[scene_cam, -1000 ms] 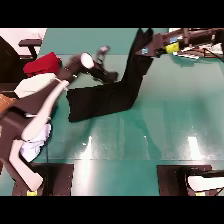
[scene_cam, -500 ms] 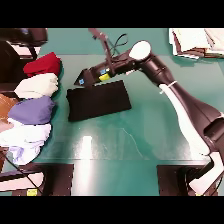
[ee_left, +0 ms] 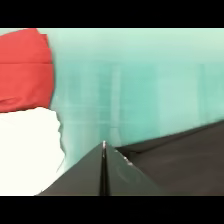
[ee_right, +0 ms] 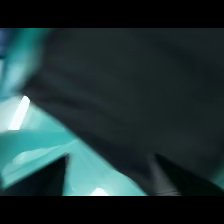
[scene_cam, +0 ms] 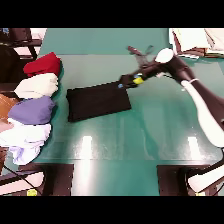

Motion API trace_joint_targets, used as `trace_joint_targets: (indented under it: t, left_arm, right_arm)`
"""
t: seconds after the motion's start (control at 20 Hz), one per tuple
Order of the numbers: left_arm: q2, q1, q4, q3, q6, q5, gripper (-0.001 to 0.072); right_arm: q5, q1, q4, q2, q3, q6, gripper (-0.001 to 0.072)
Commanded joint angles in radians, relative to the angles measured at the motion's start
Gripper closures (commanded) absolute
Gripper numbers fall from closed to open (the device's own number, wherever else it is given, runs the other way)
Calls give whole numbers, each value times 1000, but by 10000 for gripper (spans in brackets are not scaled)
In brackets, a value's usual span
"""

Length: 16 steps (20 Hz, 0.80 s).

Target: Fold the shirts.

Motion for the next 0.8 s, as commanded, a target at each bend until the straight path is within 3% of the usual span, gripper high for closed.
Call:
trace_joint_targets:
  t: [0.0, 0.25, 0.5, 0.65, 0.75]
  left_arm:
    - [-2, -25, -27, -5, 4, 12, 685]
    - [-2, -90, -27, -46, 10, 62, 685]
    - [-2, -107, -43, -60, 10, 74, 685]
    - [-2, -107, -58, -60, 10, 71, 685]
    - [-2, -108, -83, -60, 10, 62, 685]
  right_arm:
    - [-5, -175, 31, 11, -162, 45, 75]
    - [-28, -183, 175, -123, -160, 45, 132]
    - [-29, -49, 209, -284, 44, 46, 138]
    - [-22, 36, 208, -365, 166, 45, 402]
    - [11, 71, 203, -404, 233, 43, 666]
